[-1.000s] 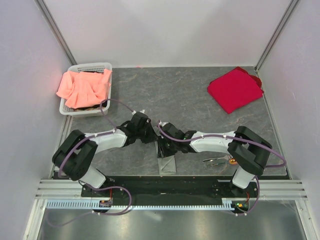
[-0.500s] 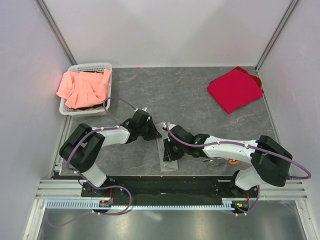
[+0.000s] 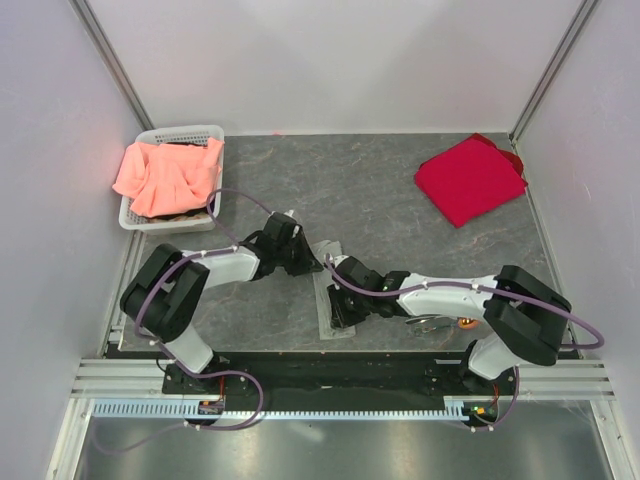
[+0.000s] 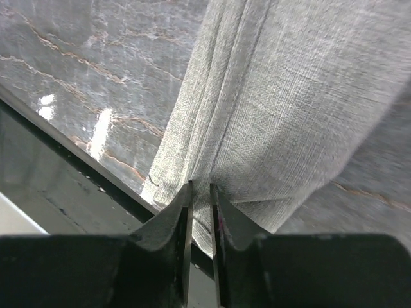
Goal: Fold the napkin into a case and place the utensils inside
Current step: Fold the 2/3-rectangle-folded napkin at the center of the board, then pick up the smaller rectangle-folded napkin from the center of the board, then turn over the smaller rectangle-folded napkin at the center of the board.
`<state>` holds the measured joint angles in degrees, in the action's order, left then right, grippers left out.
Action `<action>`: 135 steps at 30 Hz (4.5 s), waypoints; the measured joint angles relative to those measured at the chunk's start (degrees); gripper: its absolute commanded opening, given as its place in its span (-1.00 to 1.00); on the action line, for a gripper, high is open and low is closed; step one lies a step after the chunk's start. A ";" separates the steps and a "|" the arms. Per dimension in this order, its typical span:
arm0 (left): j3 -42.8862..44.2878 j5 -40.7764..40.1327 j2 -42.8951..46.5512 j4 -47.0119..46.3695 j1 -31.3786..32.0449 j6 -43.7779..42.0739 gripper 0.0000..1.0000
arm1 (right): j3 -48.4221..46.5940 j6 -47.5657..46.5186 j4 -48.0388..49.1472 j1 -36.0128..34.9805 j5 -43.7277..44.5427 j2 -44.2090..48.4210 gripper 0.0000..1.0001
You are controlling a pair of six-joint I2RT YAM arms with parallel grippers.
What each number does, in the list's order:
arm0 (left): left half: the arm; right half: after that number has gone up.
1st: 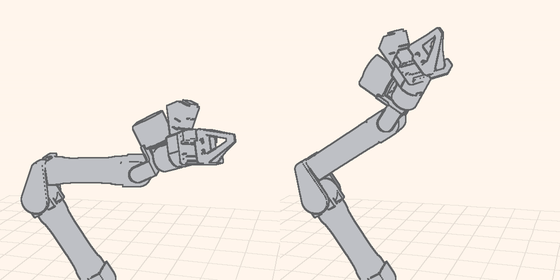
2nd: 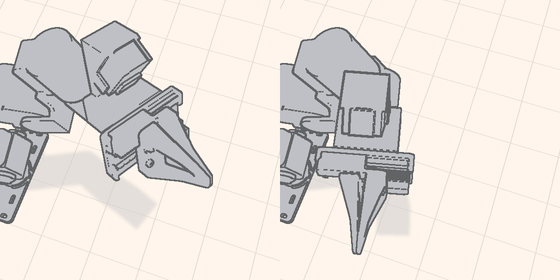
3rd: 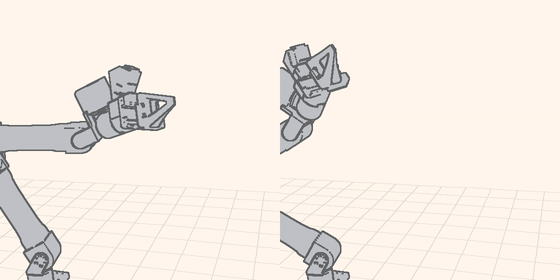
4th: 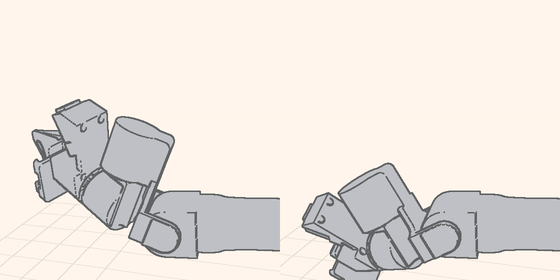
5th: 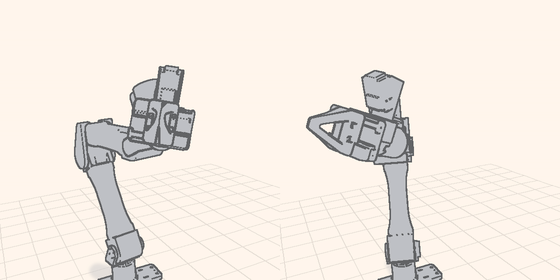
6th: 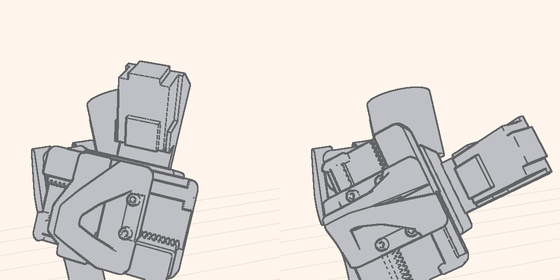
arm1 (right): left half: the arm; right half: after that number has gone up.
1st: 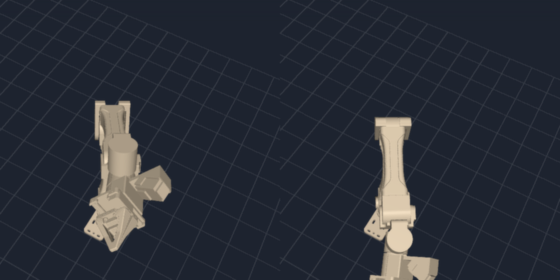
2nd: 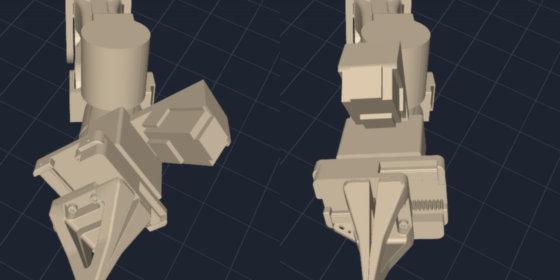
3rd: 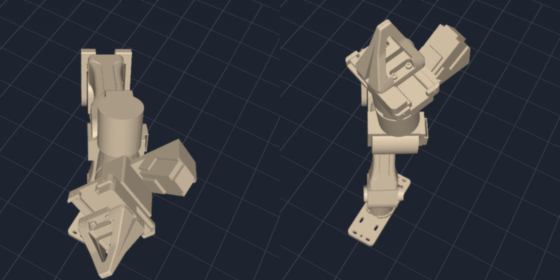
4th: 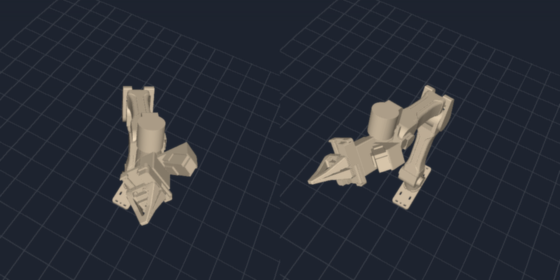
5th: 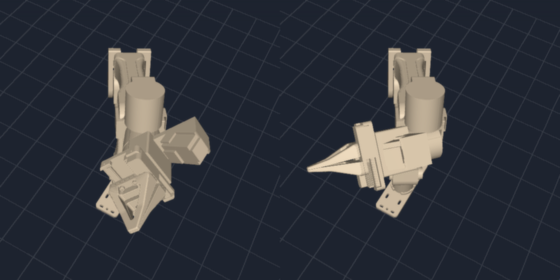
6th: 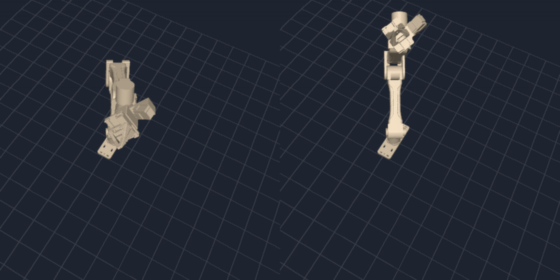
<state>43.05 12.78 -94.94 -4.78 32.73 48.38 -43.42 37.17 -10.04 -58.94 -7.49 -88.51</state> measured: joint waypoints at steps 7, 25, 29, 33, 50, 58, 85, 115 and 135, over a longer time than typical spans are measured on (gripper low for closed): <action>0.17 1.66 12.87 6.12 -1.60 -0.50 -0.40 | -8.11 -3.56 -11.67 -0.04 4.74 4.20 -0.17; -7.50 -6.91 57.18 30.82 -9.79 -0.96 -0.30 | -23.96 -3.63 -21.00 -0.42 15.56 -12.35 0.12; -10.10 -6.73 60.17 33.77 -9.79 -0.94 -0.30 | -25.11 -2.49 -21.33 -1.22 16.90 -14.01 0.09; -12.24 -6.49 59.60 35.04 -9.79 -0.94 -0.30 | -26.03 -1.46 -21.51 -2.27 18.14 -14.60 0.09; -13.22 -3.37 58.84 36.20 -9.84 -0.87 -0.27 | -34.03 2.34 -25.14 -6.43 28.37 -24.28 -0.61; -13.22 -3.15 59.47 36.28 -9.84 -0.44 -0.27 | -38.14 2.99 -27.47 -7.65 34.36 -27.28 -1.00; -10.36 -6.75 61.05 38.91 -9.84 3.43 -0.30 | -1.14 12.79 33.57 12.17 -31.36 -15.47 -1.00; -2.82 -1.01 20.87 21.68 -5.09 2.47 -0.60 | 12.72 31.93 67.69 31.10 -49.68 -17.20 -0.73; 16.48 -3.13 -2.97 16.11 6.34 2.49 -0.63 | 22.49 30.97 70.47 42.03 -52.09 -16.35 -0.08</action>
<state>59.53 9.65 -97.91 11.33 39.07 50.87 -20.93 68.14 60.42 -16.91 -59.57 -104.86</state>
